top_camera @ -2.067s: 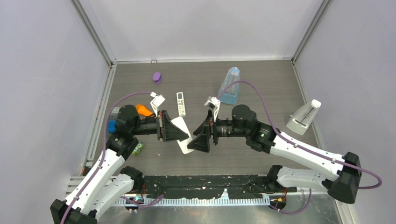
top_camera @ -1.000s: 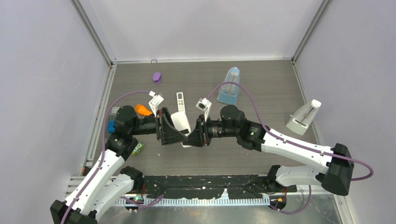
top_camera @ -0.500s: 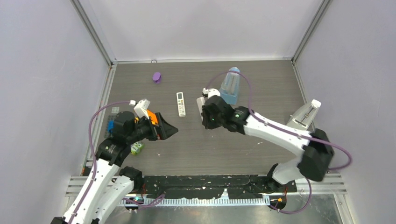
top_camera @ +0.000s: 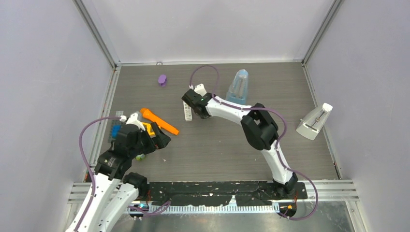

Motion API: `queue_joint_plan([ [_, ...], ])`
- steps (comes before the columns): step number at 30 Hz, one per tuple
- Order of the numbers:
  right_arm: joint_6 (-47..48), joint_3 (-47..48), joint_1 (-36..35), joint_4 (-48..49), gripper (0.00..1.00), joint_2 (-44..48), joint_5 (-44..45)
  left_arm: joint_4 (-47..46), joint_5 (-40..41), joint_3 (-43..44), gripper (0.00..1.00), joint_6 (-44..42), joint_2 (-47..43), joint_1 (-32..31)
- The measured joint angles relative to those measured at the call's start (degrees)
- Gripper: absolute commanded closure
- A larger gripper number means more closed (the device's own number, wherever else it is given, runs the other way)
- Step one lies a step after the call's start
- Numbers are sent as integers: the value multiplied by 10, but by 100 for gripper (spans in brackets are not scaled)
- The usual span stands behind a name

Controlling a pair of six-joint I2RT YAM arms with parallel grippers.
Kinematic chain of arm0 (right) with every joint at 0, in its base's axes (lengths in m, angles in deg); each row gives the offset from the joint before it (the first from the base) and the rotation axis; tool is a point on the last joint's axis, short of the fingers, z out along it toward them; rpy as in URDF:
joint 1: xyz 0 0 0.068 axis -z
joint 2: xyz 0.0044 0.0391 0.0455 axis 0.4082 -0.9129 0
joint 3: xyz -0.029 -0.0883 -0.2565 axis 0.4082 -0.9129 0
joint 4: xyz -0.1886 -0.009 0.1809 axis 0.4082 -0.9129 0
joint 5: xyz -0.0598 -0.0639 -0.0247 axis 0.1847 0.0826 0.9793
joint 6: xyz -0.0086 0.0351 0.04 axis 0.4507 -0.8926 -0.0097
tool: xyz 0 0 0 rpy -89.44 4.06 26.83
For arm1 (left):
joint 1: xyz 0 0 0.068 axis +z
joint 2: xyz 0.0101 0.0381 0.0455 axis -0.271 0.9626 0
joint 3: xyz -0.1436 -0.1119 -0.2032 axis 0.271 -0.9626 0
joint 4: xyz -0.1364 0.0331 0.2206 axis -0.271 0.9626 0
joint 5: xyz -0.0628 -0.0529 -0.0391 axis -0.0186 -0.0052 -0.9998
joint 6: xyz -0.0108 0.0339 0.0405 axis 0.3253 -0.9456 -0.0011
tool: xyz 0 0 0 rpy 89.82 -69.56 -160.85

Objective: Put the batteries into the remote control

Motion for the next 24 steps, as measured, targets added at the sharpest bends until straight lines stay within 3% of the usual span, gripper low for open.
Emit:
queue_joint_plan([
  [1, 2, 23, 1, -8, 79, -22, 10, 12, 10, 2, 0, 0, 1, 0],
  [4, 7, 61, 1, -26, 55, -63, 31, 43, 35, 16, 1, -3, 11, 0],
  [6, 7, 68, 1, -36, 46, -75, 40, 51, 49, 21, 0, -6, 15, 0],
  [13, 19, 73, 1, -44, 40, -74, 49, 57, 74, 21, 0, -31, -20, 0],
  [18, 16, 38, 0, -29, 36, -43, 6, 64, 78, 23, 1, -38, -27, 0],
  [24, -5, -72, -1, 3, 28, 98, -65, 101, 77, 55, 0, -44, -23, 0],
])
